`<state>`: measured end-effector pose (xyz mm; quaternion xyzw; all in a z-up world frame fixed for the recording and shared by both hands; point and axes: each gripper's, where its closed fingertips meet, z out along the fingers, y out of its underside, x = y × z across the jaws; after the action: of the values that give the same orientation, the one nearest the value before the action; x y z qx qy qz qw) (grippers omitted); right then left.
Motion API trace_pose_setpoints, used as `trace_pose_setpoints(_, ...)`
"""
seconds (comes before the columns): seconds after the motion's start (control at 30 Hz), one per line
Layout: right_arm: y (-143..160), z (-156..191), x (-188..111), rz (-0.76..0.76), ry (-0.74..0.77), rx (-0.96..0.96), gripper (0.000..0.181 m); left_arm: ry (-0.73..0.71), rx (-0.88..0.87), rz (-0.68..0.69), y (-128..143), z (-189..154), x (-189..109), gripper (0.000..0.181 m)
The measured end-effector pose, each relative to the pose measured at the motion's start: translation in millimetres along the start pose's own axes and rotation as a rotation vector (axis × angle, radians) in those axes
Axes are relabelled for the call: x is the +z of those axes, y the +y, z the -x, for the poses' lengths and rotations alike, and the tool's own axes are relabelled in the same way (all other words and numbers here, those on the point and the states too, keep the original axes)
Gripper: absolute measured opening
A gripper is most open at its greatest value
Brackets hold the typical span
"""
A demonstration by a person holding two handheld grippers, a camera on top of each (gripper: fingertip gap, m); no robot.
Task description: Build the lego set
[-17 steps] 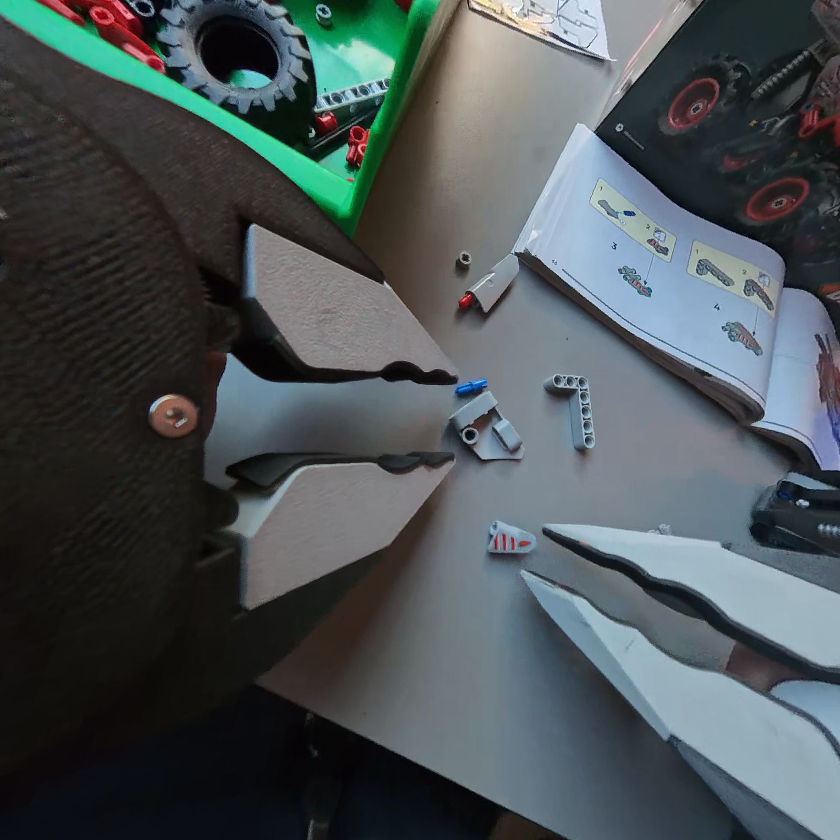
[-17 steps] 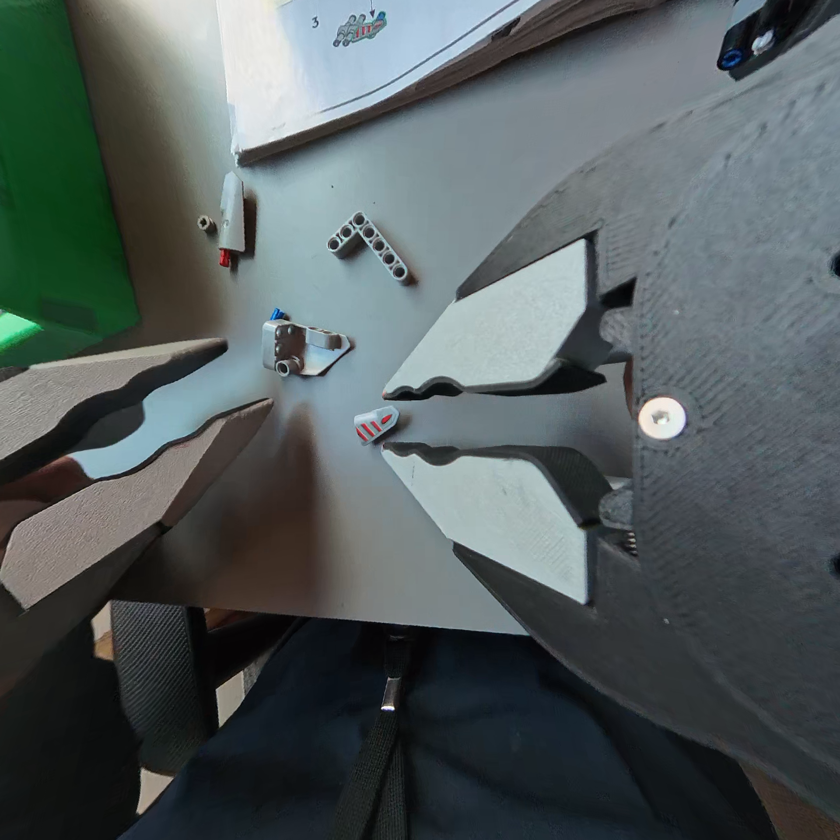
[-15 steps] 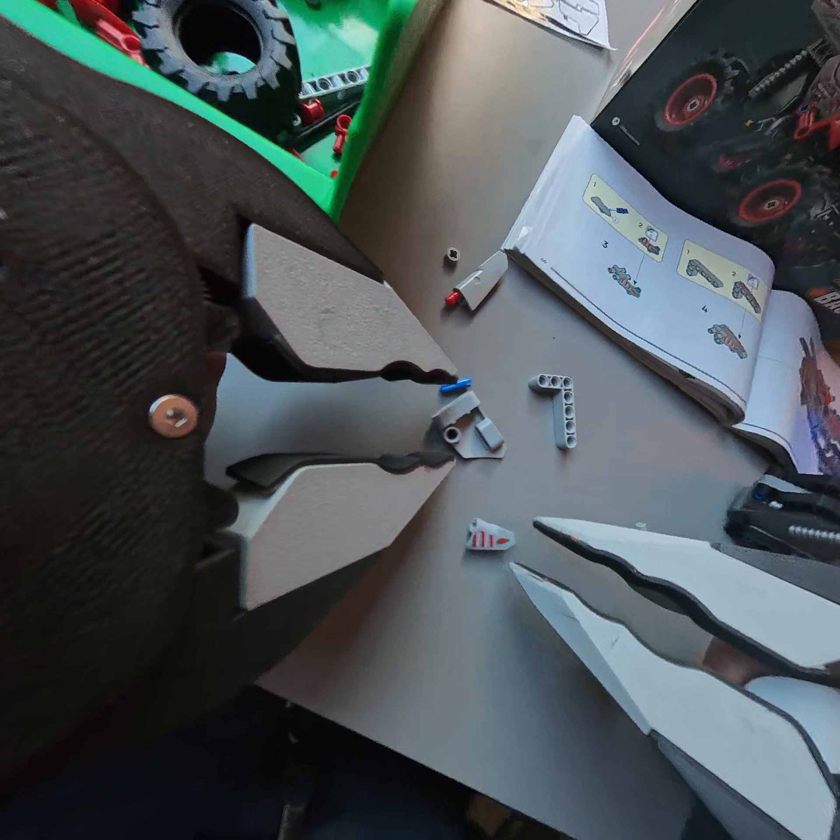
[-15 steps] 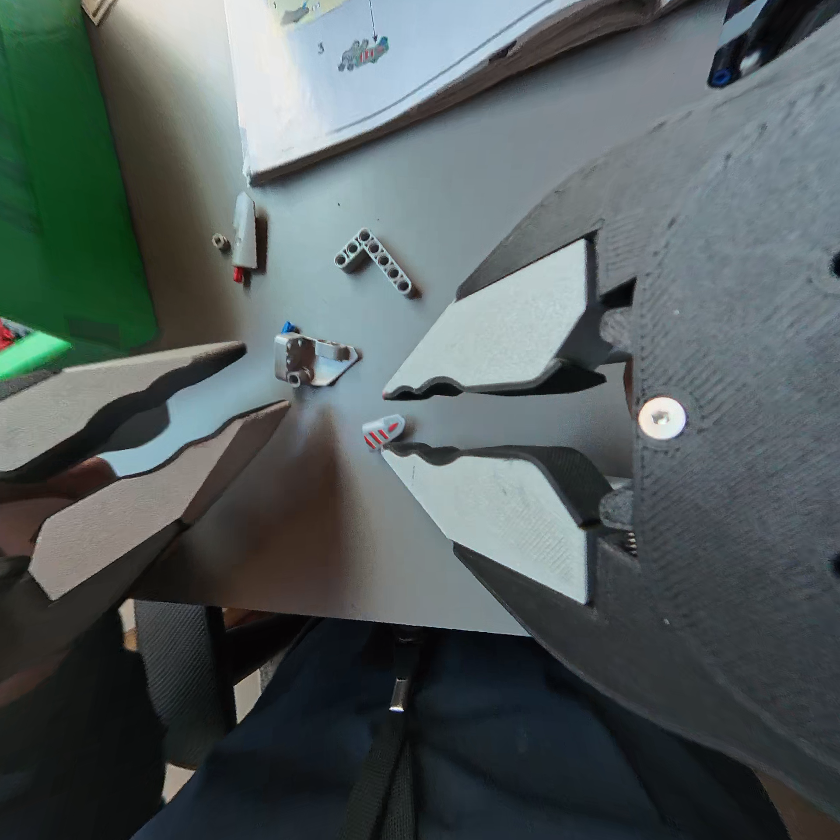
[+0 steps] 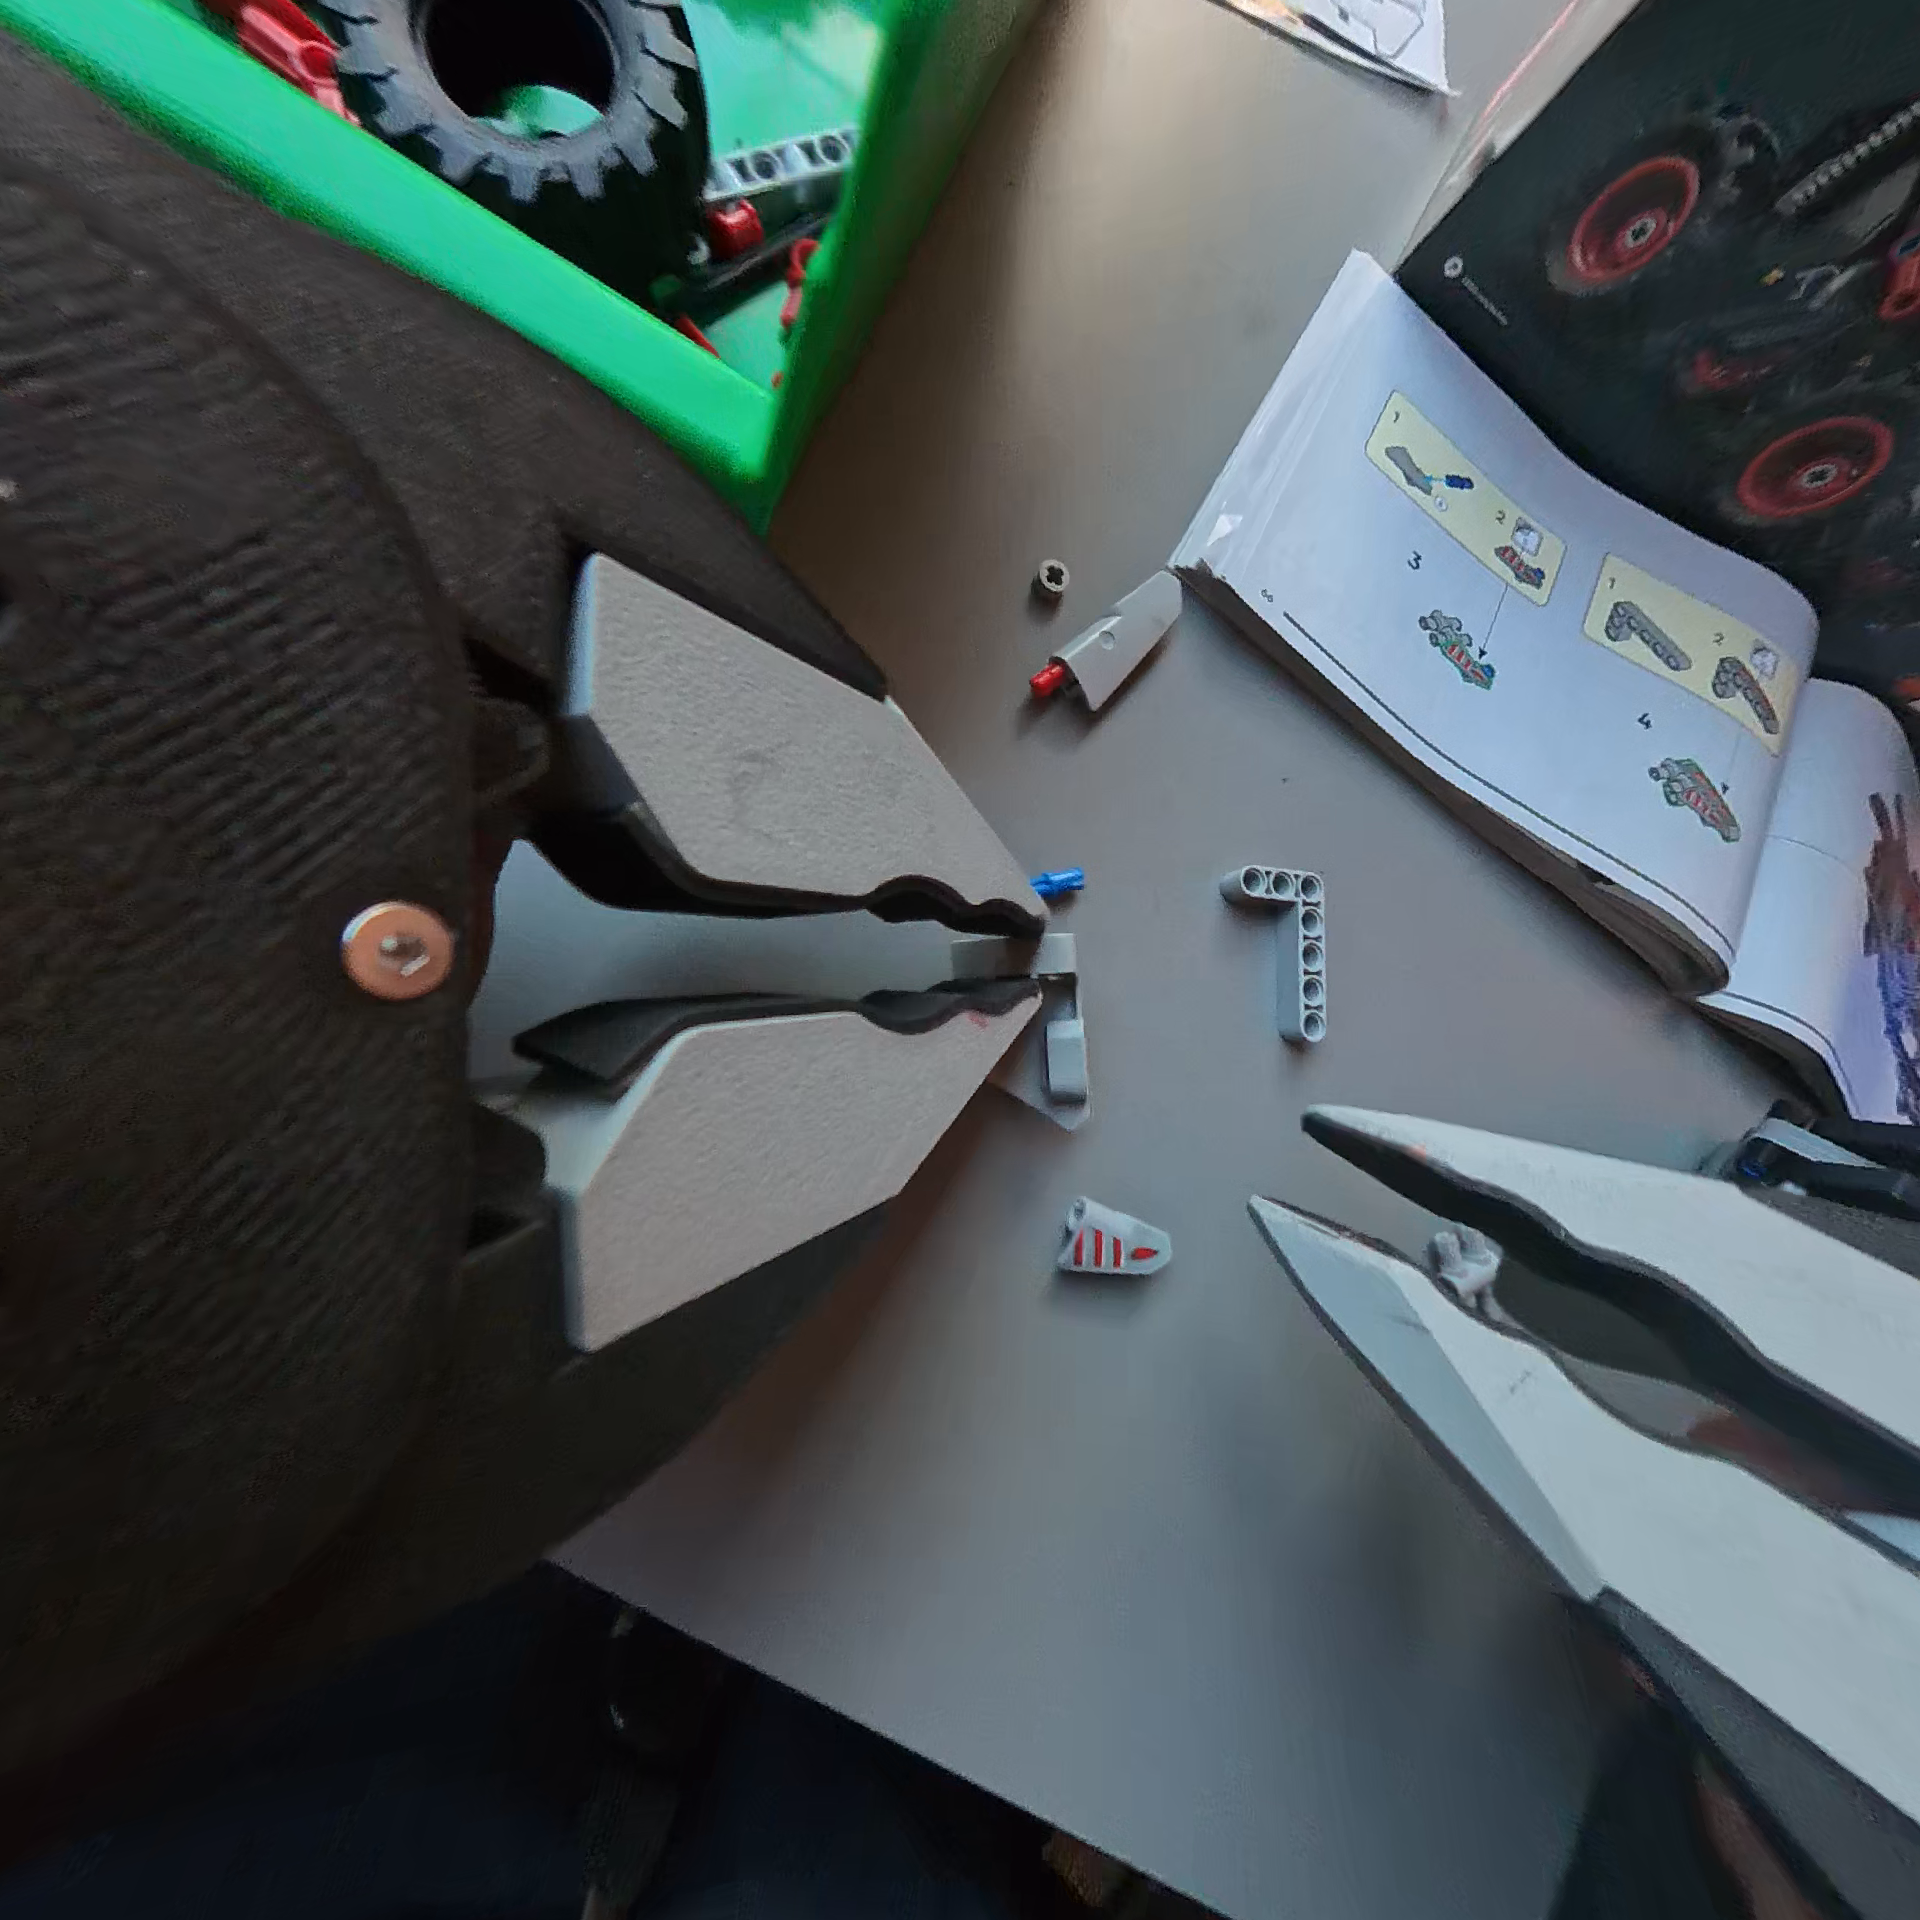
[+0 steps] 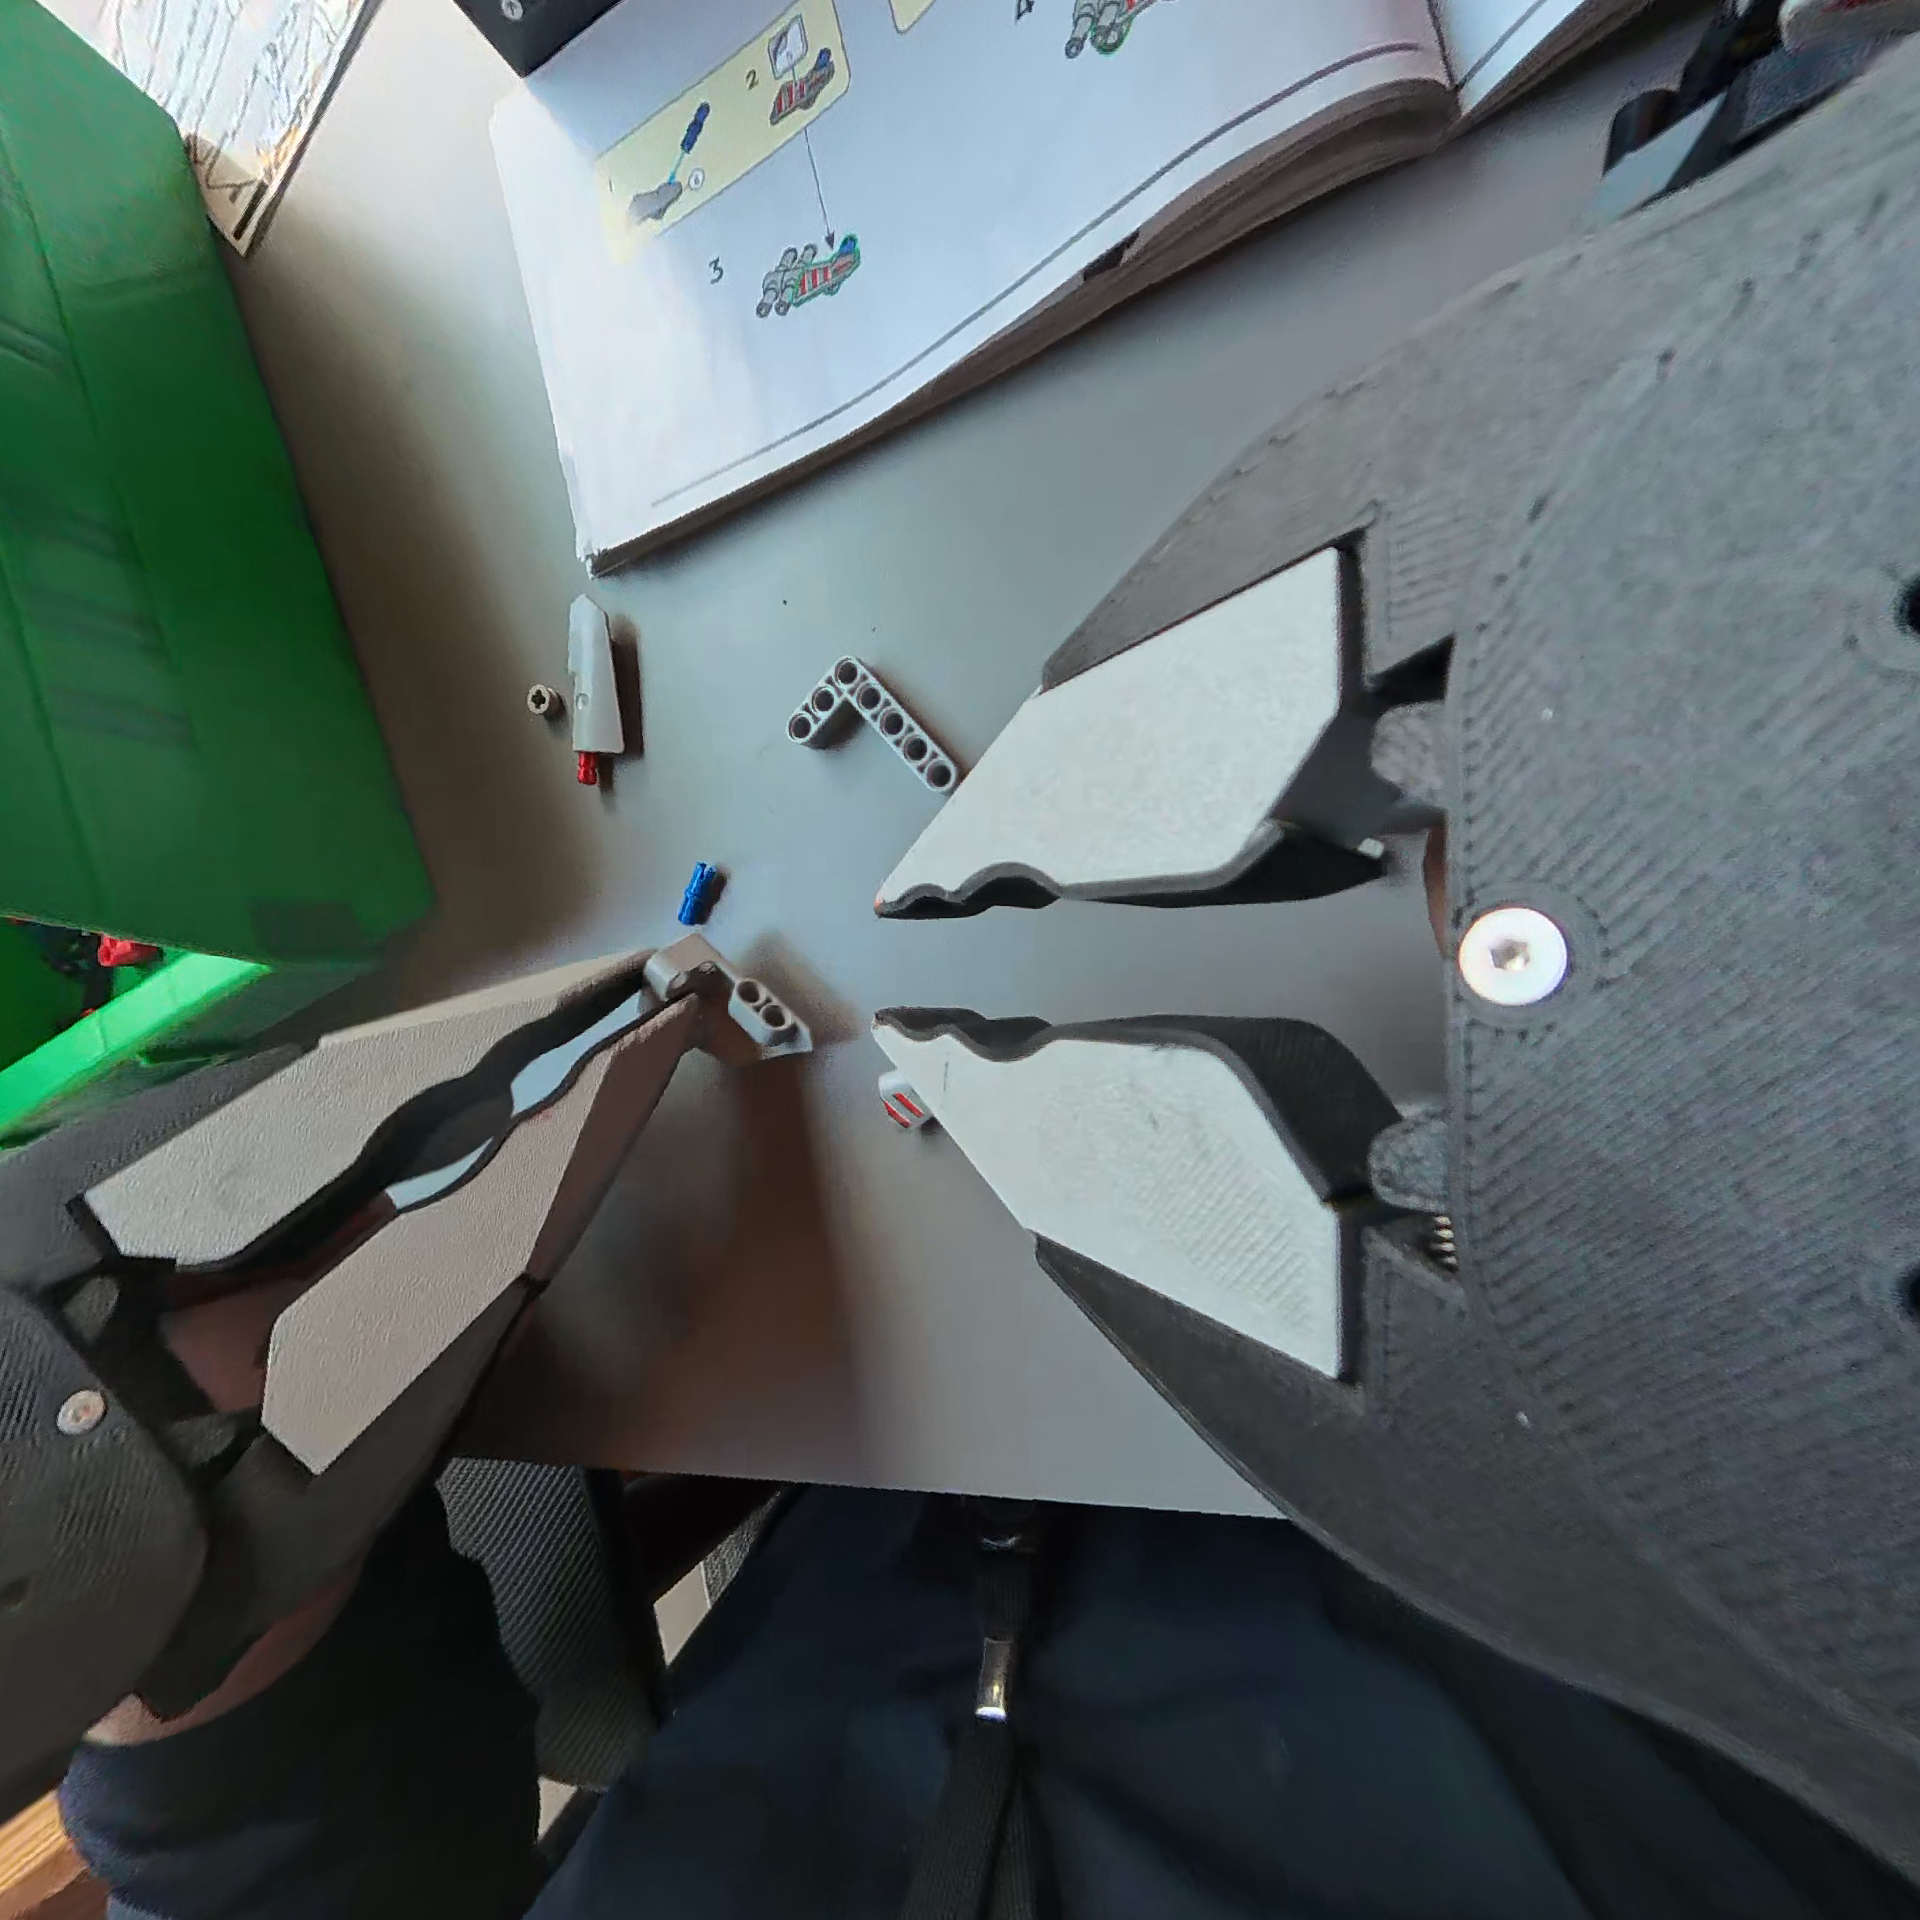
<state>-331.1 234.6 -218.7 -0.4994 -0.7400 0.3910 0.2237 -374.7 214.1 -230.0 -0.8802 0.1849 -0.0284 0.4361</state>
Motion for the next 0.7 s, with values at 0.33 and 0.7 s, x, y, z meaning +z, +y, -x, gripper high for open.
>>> trace_pose_setpoints(0.33, -14.3, -5.7, 17.7, 0.031, 0.022, -0.015, 0.014, -0.4, 0.089, 0.033, 8.9, 56.8, -20.3, 0.005)
trace_pose_setpoints(0.7, -6.3, -12.0, 4.3, -0.008, 0.063, 0.025, 0.011, -0.544, 0.216, 0.082, -1.2, 62.0, -8.0, 0.035)
